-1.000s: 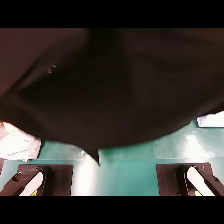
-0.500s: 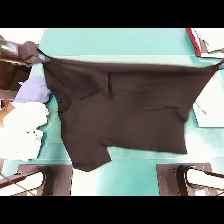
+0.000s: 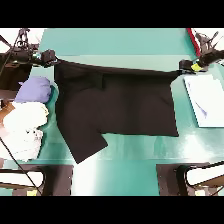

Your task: Fold the shirts.

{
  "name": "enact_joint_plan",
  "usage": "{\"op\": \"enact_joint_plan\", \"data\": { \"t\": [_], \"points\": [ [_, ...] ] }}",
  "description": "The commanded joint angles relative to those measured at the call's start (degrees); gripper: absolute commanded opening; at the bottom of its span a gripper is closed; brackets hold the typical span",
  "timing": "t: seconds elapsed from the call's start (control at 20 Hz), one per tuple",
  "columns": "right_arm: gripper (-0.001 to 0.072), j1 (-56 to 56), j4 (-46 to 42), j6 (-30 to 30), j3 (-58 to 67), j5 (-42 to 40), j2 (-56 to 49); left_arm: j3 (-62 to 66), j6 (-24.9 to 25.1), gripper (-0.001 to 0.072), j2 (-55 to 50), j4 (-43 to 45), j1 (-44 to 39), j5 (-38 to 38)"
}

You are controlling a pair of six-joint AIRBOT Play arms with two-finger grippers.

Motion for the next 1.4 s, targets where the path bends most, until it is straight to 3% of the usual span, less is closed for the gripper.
{"op": "enact_joint_plan", "data": {
  "t": [0.0, 0.3, 0.5, 0.95, 1.1, 1.15, 1.2, 1.25, 1.35],
  "points": [
    [0.0015, 1.8, -0.1, 0.5, -0.1, -11.1, -0.7, 0.0, 3.5, 0.0026, -1.0, 1.4, 0.0, 6.8],
    [0.0015, 1.9, -0.6, 0.4, -0.2, 3.7, -0.7, 0.0, 3.5, 0.0026, -1.0, 17.7, 0.0, -11.9],
    [0.0014, 2.8, -0.7, 0.0, -0.8, 9.7, -0.7, -0.1, 3.5, 0.0026, -1.7, 20.4, 0.0, -22.3],
    [0.0020, 4.0, 0.0, 0.6, -18.6, 1.7, 4.3, -10.0, 3.3, 0.0026, -2.1, 20.2, 0.0, -20.6],
    [0.0027, 4.9, 0.7, 0.6, -21.1, 1.7, 4.3, -10.0, 0.2, 0.0028, -2.0, 20.3, 0.0, -20.9],
    [0.0134, 5.2, 2.3, 0.4, -21.8, 1.7, 4.3, -9.9, -0.1, 0.0097, -2.0, 20.2, 0.0, -21.2],
    [0.0322, 5.2, 3.9, 0.4, -22.4, 1.7, 4.3, -9.9, -0.2, 0.0401, -2.0, 20.2, 0.0, -21.7],
    [0.0360, 5.1, 4.5, 0.4, -22.5, 2.2, 4.3, -9.9, -0.2, 0.0586, -2.0, 20.2, 0.0, -22.4],
    [0.0360, 4.9, 4.1, 0.4, -22.5, 4.0, 5.1, -9.9, -1.2, 0.0491, -2.0, 21.3, 0.1, -24.7]
  ]
}}
